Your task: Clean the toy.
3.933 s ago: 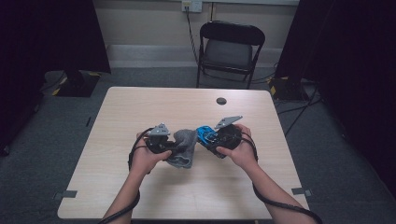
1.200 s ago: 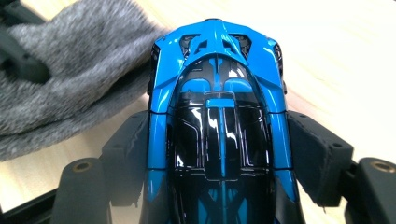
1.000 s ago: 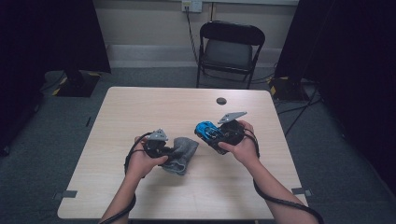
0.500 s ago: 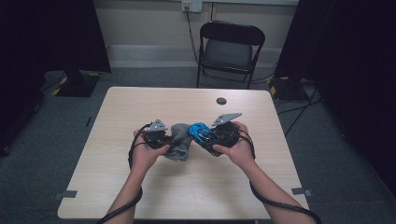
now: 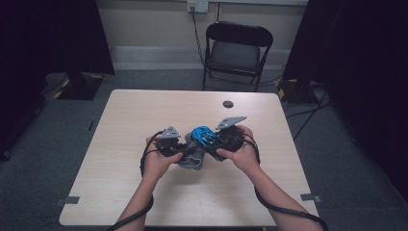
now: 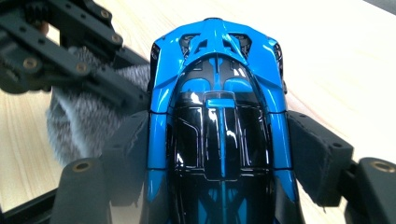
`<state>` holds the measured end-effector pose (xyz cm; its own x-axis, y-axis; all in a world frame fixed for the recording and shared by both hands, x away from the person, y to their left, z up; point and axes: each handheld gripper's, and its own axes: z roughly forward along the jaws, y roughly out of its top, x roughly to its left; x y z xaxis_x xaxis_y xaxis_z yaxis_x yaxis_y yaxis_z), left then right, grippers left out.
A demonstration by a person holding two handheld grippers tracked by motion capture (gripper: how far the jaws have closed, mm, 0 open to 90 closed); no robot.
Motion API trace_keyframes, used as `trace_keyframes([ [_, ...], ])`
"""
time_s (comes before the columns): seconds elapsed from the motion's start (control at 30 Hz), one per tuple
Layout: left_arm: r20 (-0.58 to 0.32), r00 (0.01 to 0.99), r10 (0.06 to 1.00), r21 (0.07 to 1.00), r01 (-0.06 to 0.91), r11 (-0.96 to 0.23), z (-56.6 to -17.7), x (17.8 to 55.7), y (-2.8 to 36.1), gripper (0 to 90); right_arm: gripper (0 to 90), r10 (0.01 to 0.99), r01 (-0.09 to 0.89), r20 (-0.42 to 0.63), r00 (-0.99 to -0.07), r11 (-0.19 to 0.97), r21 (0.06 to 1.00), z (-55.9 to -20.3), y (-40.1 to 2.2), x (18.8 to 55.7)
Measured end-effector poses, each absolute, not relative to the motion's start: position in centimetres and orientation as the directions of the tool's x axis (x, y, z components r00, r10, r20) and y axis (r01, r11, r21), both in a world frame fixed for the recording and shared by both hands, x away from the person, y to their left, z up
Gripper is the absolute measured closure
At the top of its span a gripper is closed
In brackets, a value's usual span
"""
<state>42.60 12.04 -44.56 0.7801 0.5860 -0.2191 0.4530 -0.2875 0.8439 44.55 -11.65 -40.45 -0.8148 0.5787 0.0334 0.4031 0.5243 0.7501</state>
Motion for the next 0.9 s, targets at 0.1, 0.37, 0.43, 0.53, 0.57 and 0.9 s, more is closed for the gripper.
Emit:
trace_keyframes([
  [0.1, -0.224, 0.784, 0.579, 0.845, 0.452, -0.285, -44.7, 42.5, 11.7, 75.7, 28.2, 0.583, 0.406, 0.034, -0.812, 0.521, 0.751, -40.4, -11.5, 44.7],
  [0.37, -0.236, 0.799, 0.553, 0.846, 0.449, -0.287, -45.4, 41.9, 10.4, 75.7, 28.2, 0.59, 0.421, 0.051, -0.806, 0.511, 0.749, -40.6, -11.1, 45.0],
  [0.43, -0.246, 0.799, 0.548, 0.848, 0.452, -0.277, -45.5, 41.8, 10.1, 75.7, 28.2, 0.593, 0.424, 0.053, -0.804, 0.508, 0.75, -40.6, -11.0, 45.1],
  [0.53, -0.25, 0.804, 0.54, 0.85, 0.449, -0.276, -45.7, 41.7, 9.7, 75.7, 28.2, 0.602, 0.436, 0.059, -0.796, 0.502, 0.747, -40.5, -10.8, 45.3],
  [0.57, -0.253, 0.805, 0.536, 0.85, 0.45, -0.275, -45.8, 41.6, 9.6, 75.7, 28.2, 0.604, 0.436, 0.058, -0.795, 0.503, 0.747, -40.5, -10.7, 45.4],
  [0.9, -0.258, 0.823, 0.507, 0.849, 0.443, -0.287, -46.0, 41.1, 8.7, 75.7, 28.2, 0.619, 0.451, 0.066, -0.783, 0.49, 0.746, -40.5, -10.3, 46.0],
])
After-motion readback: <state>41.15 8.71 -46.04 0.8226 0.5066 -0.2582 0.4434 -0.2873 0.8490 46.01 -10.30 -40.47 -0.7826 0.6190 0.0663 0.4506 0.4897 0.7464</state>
